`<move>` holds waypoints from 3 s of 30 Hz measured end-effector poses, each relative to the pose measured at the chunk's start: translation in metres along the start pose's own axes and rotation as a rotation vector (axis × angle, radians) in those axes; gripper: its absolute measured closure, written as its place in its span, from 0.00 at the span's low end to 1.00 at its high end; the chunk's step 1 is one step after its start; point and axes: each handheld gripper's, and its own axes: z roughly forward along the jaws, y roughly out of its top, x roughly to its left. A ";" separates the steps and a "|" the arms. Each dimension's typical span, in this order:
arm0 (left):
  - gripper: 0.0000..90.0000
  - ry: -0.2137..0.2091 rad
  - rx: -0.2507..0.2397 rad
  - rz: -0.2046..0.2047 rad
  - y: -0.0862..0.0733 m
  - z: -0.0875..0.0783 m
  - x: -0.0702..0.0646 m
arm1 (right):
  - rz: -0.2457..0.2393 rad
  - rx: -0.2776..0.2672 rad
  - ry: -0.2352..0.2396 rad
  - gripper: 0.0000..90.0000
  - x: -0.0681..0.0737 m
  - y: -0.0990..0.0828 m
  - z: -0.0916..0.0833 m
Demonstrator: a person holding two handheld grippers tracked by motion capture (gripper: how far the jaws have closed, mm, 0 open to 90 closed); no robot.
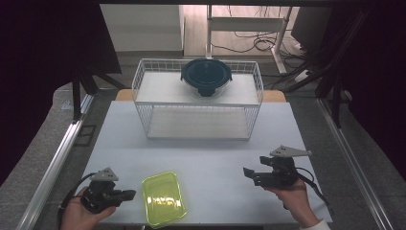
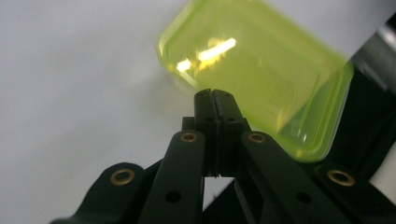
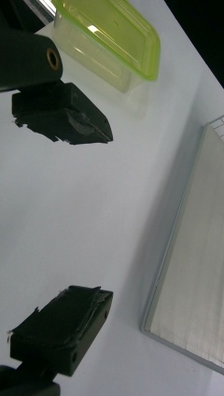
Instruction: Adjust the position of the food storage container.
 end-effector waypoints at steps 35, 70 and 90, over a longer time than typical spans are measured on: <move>1.00 -0.080 0.134 0.055 0.064 0.080 -0.021 | 0.018 -0.032 -0.040 0.21 -0.006 0.000 -0.004; 1.00 -0.123 0.138 0.100 0.085 0.099 -0.034 | 0.052 -0.029 -0.044 0.21 -0.011 -0.002 -0.005; 1.00 -0.204 0.172 0.207 0.072 0.104 -0.083 | 0.053 -0.027 -0.040 0.22 -0.010 -0.001 -0.003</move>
